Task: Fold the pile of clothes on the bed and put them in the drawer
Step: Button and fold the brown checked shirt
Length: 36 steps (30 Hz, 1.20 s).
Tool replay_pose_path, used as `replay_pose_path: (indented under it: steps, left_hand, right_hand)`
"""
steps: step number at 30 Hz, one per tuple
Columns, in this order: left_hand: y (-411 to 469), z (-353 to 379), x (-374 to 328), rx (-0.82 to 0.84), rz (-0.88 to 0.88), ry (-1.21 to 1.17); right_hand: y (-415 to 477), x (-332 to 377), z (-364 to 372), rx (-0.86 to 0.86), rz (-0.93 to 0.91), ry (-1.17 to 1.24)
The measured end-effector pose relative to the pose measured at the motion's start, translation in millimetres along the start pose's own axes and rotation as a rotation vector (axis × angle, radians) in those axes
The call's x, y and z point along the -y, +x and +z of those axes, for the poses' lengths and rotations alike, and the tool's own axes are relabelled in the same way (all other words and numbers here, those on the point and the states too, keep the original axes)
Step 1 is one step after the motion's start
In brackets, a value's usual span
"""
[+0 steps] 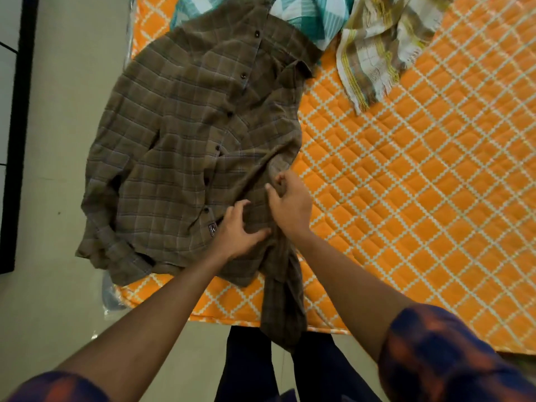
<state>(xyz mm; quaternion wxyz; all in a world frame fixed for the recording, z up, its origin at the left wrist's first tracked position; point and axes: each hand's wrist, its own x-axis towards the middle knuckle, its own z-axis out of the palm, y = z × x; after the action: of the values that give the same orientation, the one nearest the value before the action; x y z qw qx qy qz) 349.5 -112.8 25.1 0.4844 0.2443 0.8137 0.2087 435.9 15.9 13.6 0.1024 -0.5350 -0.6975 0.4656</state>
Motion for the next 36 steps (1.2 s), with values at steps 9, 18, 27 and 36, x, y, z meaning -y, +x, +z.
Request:
replay_pose_path:
  steps: [9,18,27,36]
  left_hand:
    - [-28,-16,15,-0.117,-0.308,-0.361]
    - [-29,-102,61,-0.402,-0.533,0.179]
    - [40,-47,8,-0.221,-0.156,0.534]
    - [64,-65,-1,-0.265,-0.033,0.748]
  right_hand:
    - [-30,57,60,0.789,0.012,0.159]
    - [22,9,23,-0.104,0.425,-0.024]
    - [6,-27,1,0.699,0.398,0.076]
    - [104,-36,-182,0.107,0.19,-0.342]
